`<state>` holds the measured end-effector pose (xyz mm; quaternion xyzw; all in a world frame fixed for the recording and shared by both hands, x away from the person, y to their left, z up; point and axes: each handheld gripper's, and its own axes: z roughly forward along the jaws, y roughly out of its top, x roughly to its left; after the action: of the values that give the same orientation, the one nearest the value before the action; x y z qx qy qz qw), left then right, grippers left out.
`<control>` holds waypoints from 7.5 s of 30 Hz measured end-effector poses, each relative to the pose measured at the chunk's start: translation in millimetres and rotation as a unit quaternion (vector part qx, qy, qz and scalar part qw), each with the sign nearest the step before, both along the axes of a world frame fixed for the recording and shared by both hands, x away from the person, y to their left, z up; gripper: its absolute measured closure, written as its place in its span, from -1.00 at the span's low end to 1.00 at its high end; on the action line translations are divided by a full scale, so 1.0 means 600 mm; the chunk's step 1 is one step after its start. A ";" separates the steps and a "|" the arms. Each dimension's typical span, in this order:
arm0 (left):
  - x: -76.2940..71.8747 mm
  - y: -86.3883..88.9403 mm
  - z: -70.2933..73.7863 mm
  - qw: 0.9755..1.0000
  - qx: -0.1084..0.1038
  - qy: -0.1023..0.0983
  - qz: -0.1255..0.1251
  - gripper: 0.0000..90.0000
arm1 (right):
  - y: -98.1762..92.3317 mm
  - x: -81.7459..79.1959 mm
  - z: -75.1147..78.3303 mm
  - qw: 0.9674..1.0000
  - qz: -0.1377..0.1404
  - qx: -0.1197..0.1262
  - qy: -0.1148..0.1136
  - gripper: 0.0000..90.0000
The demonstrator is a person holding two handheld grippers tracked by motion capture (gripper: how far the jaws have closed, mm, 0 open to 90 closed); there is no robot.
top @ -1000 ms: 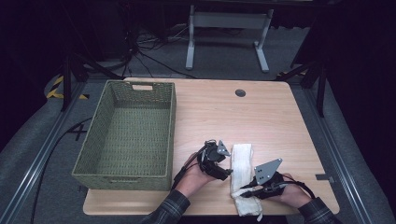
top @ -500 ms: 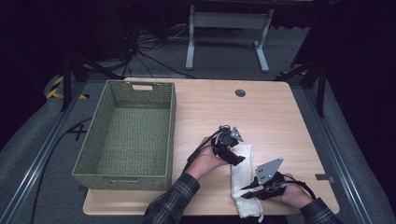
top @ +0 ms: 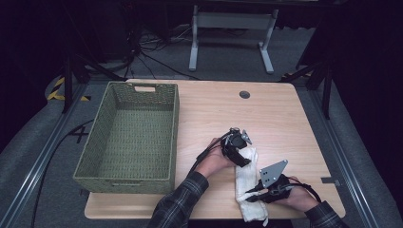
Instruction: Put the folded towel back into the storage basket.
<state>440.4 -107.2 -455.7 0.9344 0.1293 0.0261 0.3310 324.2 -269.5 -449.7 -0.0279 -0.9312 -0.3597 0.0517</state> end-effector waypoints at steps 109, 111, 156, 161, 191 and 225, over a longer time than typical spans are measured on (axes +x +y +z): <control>-0.045 0.522 0.233 0.982 -0.098 -0.098 0.127 0.75 | 0.462 0.141 0.218 0.994 -0.002 0.105 -0.032 0.77; -0.049 0.523 0.222 0.982 -0.099 -0.093 0.128 0.75 | 0.465 0.138 0.205 0.994 -0.002 0.103 -0.029 0.77; 0.057 0.483 0.181 0.977 -0.091 -0.057 0.185 0.73 | 0.318 0.169 0.160 0.991 -0.082 0.098 -0.042 -0.06; 0.075 0.477 0.169 0.968 -0.097 -0.058 0.223 0.45 | 0.285 0.171 0.159 0.989 -0.095 0.101 -0.042 -0.07; 0.014 0.358 0.210 0.968 -0.113 -0.041 0.220 -0.61 | 0.091 0.178 0.148 0.983 -0.160 0.065 -0.070 -0.31; -0.109 0.136 0.063 0.987 -0.052 -0.013 0.152 -0.67 | -0.095 0.097 0.026 0.967 -0.250 0.013 -0.052 -0.44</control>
<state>375.0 -25.7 -417.7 0.8850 0.2668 0.0817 0.3728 382.3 -326.4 -433.9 -0.2406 -0.8912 -0.3743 -0.0885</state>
